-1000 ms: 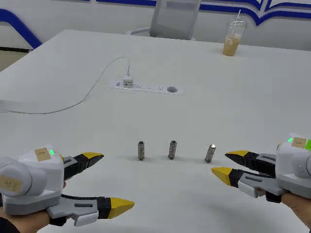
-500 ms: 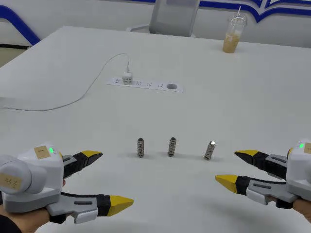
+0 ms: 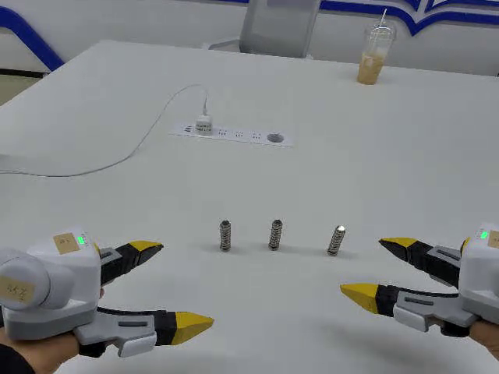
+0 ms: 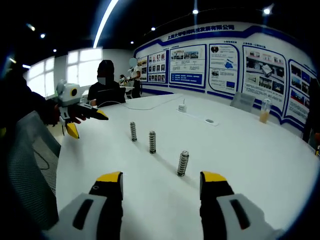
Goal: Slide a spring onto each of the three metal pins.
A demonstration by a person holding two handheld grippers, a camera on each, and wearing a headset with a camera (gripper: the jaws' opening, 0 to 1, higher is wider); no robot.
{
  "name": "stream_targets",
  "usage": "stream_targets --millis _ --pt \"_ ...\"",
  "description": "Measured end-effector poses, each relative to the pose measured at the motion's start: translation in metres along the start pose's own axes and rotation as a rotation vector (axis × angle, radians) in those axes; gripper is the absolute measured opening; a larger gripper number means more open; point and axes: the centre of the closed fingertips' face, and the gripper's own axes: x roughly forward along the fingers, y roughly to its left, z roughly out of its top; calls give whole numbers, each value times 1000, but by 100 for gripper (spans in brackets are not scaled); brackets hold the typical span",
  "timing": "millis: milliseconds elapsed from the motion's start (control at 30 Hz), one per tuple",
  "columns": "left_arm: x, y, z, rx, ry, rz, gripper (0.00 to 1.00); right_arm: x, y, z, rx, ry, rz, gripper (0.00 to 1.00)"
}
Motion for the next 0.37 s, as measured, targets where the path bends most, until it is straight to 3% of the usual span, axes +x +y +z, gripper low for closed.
stream_targets --millis 367 --pt "-1 1 0 -4 0 4 84 0 1 2 7 -10 -3 64"
